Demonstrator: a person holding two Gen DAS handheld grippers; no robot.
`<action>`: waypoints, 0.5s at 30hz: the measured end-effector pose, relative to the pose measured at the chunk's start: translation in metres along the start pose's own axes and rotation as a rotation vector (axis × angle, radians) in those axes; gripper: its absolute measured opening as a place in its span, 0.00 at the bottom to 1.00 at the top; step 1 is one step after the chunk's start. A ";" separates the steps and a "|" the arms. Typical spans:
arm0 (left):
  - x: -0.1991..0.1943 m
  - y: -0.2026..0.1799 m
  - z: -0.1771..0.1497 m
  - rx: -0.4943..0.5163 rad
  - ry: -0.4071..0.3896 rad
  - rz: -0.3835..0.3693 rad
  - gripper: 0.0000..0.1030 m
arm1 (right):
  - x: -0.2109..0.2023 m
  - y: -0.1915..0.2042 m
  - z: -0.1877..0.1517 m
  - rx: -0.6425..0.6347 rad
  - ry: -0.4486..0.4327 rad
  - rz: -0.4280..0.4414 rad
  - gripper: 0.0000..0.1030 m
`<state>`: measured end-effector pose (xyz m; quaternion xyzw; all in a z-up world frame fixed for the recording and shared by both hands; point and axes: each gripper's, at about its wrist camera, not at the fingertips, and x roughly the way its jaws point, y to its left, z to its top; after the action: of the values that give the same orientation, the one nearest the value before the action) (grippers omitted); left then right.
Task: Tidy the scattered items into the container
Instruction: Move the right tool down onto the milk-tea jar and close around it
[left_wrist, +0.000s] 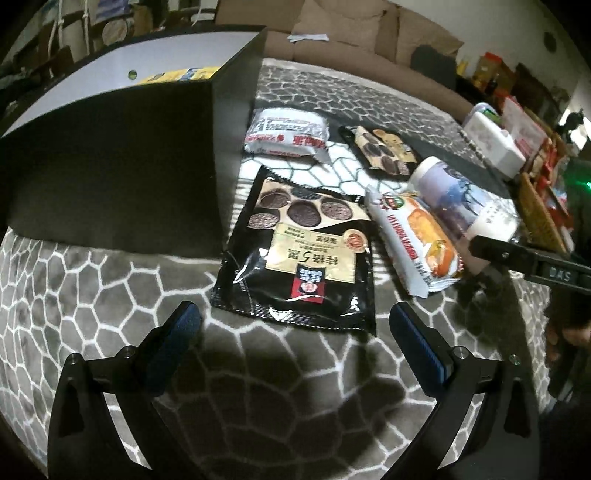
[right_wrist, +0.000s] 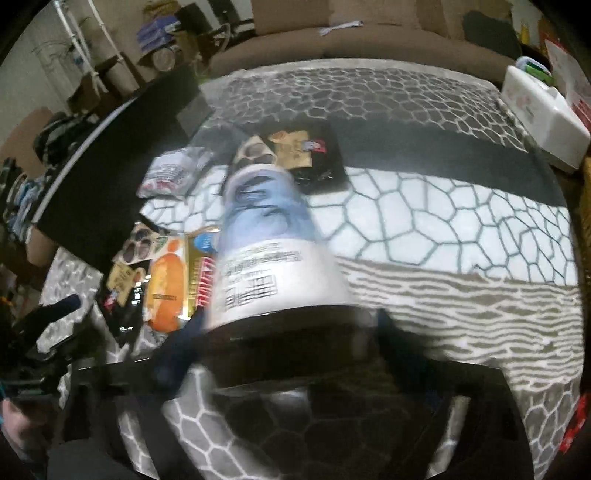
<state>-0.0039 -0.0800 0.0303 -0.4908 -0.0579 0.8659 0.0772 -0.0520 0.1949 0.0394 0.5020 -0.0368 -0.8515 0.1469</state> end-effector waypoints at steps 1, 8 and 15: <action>0.002 0.001 0.000 -0.003 0.005 0.009 1.00 | -0.001 0.000 -0.001 -0.003 0.004 0.001 0.83; 0.013 0.000 -0.003 -0.007 0.035 0.025 1.00 | -0.023 -0.008 -0.003 0.035 -0.020 0.043 0.83; 0.024 -0.004 -0.001 -0.001 0.054 0.051 1.00 | -0.042 -0.013 -0.010 0.059 -0.019 0.049 0.83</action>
<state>-0.0144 -0.0715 0.0103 -0.5154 -0.0439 0.8540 0.0563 -0.0270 0.2207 0.0672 0.4972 -0.0753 -0.8508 0.1525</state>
